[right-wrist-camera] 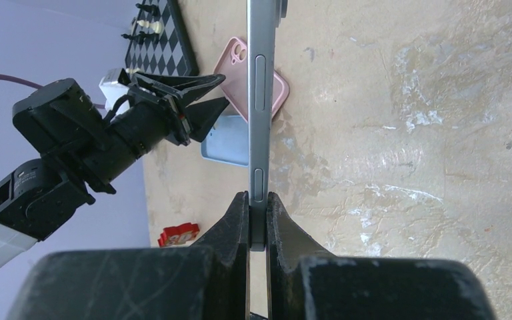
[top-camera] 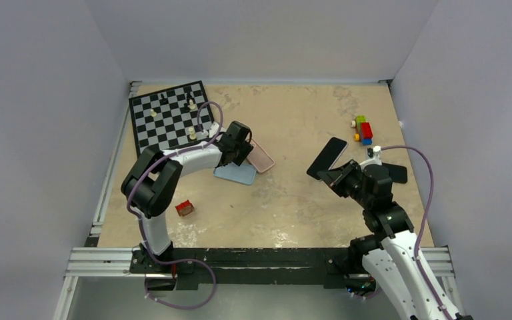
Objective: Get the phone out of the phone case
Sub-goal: Adjust the phone case at the center of the board, then place the phone at the center of the board.
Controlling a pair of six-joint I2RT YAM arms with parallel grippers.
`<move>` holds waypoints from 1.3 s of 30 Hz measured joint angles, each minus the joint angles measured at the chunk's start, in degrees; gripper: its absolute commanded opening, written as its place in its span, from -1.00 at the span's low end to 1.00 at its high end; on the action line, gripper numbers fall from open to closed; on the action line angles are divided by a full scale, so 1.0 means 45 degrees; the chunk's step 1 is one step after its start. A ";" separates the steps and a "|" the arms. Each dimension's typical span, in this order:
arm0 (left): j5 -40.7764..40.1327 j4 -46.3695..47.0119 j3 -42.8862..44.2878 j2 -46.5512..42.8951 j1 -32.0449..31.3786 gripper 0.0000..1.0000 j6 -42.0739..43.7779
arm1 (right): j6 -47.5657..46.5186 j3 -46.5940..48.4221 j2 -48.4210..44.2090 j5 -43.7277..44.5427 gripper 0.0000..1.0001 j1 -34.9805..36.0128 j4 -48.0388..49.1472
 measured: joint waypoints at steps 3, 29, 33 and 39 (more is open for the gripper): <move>0.0000 -0.0097 0.0228 0.0277 0.0000 -0.15 -0.0131 | 0.0005 0.0000 0.0010 0.0000 -1.00 0.0000 -0.0005; 0.0913 0.0087 0.0534 0.0787 0.0000 0.44 -0.1039 | 0.0520 0.0175 0.0053 0.1175 -1.00 0.0000 -0.0627; 0.0879 -0.0296 -0.0058 -0.0568 0.0005 0.60 -0.0787 | 0.0588 0.0423 0.0330 0.1671 -1.00 -0.0107 -0.0801; 0.0855 -0.0962 -0.0311 -0.4080 0.0024 0.68 0.0534 | 0.1093 0.0461 0.0486 0.2414 -1.00 -0.1234 -0.0777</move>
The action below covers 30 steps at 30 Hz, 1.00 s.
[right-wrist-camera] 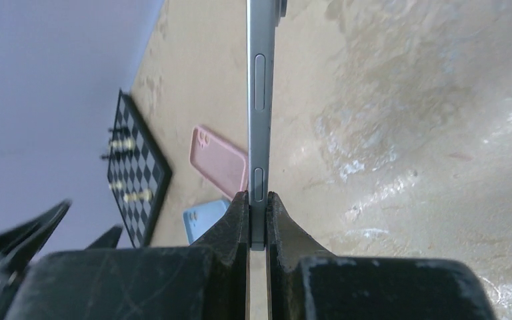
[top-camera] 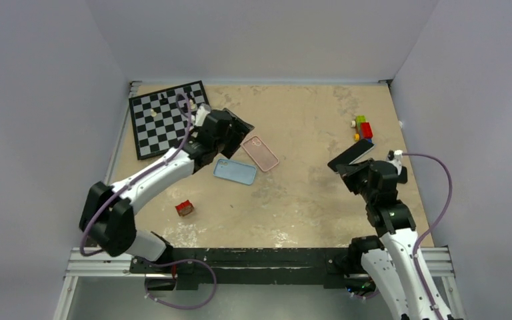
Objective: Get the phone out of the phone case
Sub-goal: Place the phone at the center of the board.
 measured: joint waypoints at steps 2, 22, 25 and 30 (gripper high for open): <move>0.0083 0.0000 0.0005 -0.1137 0.0000 0.68 0.0549 | 0.0291 -0.0019 -0.0112 0.0316 -1.00 -0.0549 -0.0019; 0.2132 -0.1103 0.1778 -0.5736 0.0015 0.70 1.0185 | 0.0670 -0.1875 0.1302 0.1472 -1.00 -0.8043 0.0170; 0.1739 -0.1093 0.1778 -0.6431 0.0015 0.69 1.0681 | 0.0665 -0.1904 0.1729 0.1413 -1.00 -0.8359 0.0369; 0.1175 -0.1141 0.1778 -0.6679 0.0015 0.69 1.1200 | 0.0690 -0.2312 0.2132 0.1073 -1.00 -0.8490 0.0573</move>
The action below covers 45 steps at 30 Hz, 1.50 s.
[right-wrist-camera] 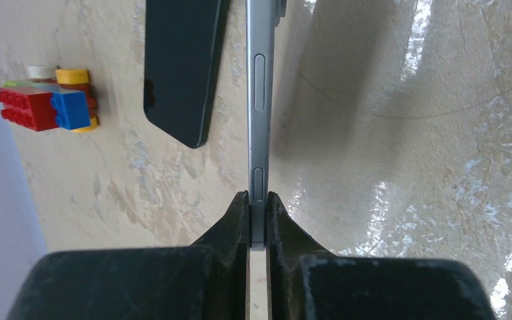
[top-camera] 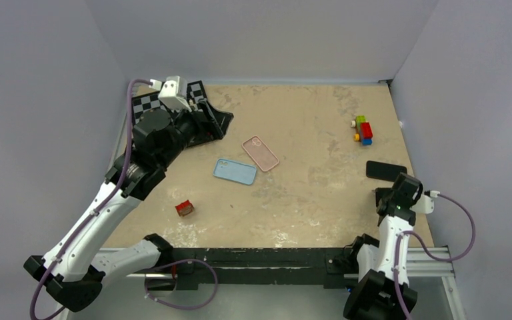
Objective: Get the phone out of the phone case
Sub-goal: Place the phone at the center of the board, then reset both arms
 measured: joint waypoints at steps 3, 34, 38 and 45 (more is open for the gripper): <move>-0.0185 -0.0155 0.0000 0.0039 0.0000 0.68 0.0097 | 0.0005 -0.0364 0.0019 -0.0185 -1.00 -0.0005 0.0092; -0.0554 -0.0248 -0.0073 0.0044 0.0000 0.68 0.0141 | -0.3536 0.0782 0.0107 -0.1311 0.26 -0.0282 0.0442; -0.0554 -0.0301 -0.0073 0.0044 0.0000 0.69 0.0155 | -0.5697 0.2482 0.0073 -0.2161 0.40 0.1496 0.0495; -0.1146 0.0136 -0.0806 -0.0364 0.0000 0.69 0.0680 | -0.7475 0.3410 -0.0899 -0.3351 0.66 0.6708 0.0801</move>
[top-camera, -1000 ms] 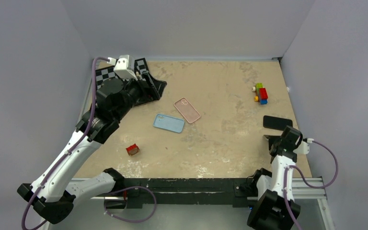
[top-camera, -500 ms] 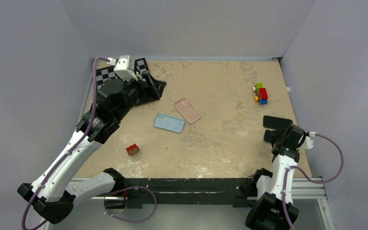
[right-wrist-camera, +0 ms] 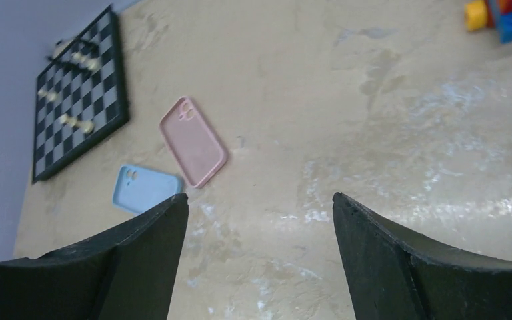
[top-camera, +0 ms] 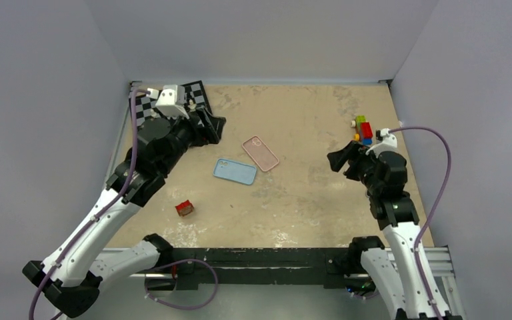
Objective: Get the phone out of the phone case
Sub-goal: Reset both arms
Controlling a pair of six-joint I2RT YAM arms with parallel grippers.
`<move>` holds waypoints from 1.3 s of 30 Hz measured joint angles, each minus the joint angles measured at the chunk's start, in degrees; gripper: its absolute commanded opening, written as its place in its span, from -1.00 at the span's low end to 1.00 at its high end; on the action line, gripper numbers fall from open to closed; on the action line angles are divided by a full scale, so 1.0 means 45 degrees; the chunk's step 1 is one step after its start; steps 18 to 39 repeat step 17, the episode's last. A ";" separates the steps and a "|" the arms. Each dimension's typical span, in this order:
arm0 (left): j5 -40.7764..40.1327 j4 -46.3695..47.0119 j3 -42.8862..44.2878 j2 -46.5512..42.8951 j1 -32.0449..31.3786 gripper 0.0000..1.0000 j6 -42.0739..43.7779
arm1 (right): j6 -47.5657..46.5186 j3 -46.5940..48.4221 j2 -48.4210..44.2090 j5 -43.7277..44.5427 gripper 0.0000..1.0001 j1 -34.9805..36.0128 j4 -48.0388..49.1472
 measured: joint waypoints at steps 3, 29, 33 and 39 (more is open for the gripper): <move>-0.0495 0.0437 -0.0845 -0.0733 -0.0005 0.69 0.0393 | -0.0423 0.0049 -0.0850 -0.0418 0.70 0.0879 -0.0029; -0.2560 0.1593 -0.3818 -0.8131 -0.0010 0.85 0.1685 | -0.2050 0.2603 -0.6091 -0.0466 0.80 0.1127 -0.0729; -0.2560 0.1593 -0.3818 -0.8131 -0.0010 0.85 0.1685 | -0.2050 0.2603 -0.6091 -0.0466 0.80 0.1127 -0.0729; -0.2560 0.1593 -0.3818 -0.8131 -0.0010 0.85 0.1685 | -0.2050 0.2603 -0.6091 -0.0466 0.80 0.1127 -0.0729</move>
